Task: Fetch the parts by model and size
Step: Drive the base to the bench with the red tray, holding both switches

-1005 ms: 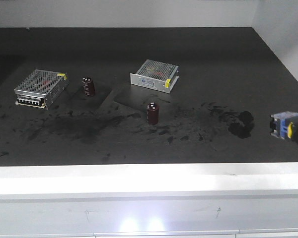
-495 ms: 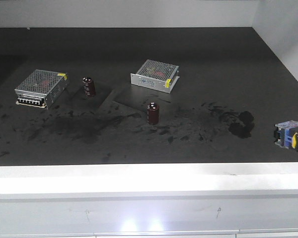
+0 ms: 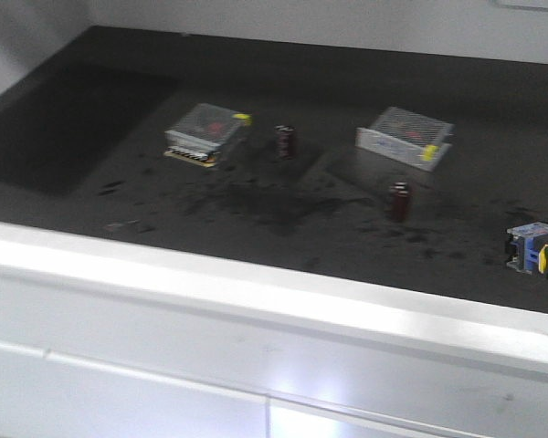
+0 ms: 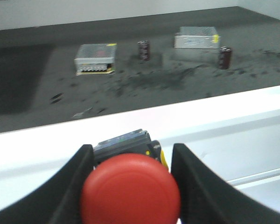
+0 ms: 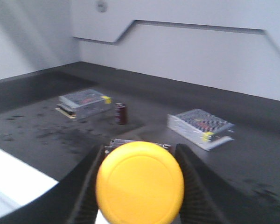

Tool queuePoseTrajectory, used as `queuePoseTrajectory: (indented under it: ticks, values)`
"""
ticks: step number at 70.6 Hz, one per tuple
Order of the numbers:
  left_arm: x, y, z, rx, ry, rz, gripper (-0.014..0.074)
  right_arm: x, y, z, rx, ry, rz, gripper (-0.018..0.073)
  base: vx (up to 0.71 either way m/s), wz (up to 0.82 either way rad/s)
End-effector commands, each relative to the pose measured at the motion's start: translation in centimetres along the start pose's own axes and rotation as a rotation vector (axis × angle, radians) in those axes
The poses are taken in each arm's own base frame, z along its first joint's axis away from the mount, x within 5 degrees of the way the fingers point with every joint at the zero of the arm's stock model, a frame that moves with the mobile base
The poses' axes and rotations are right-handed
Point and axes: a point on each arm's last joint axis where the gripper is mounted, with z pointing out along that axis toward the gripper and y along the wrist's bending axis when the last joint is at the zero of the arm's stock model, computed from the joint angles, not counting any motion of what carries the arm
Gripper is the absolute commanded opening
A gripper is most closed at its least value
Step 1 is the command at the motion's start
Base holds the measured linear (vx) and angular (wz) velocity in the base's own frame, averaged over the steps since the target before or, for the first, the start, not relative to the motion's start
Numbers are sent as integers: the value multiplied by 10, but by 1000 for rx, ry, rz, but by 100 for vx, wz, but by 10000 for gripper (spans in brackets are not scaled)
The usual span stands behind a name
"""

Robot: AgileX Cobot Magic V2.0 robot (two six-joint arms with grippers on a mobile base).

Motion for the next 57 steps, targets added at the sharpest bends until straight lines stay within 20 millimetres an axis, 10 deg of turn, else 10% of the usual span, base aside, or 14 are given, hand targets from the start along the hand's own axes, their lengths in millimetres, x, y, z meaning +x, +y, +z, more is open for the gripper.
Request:
queuePoseTrajectory:
  ticks: [1, 57]
  values:
    - [-14, -1, -2, 8, -95, -1, -7, -17, -2, -1, 15, -106, -2, -6, -12, 69]
    - [-14, -1, -2, 8, -95, -1, -7, -18, -2, -3, 16, -115, -2, -6, -6, 85]
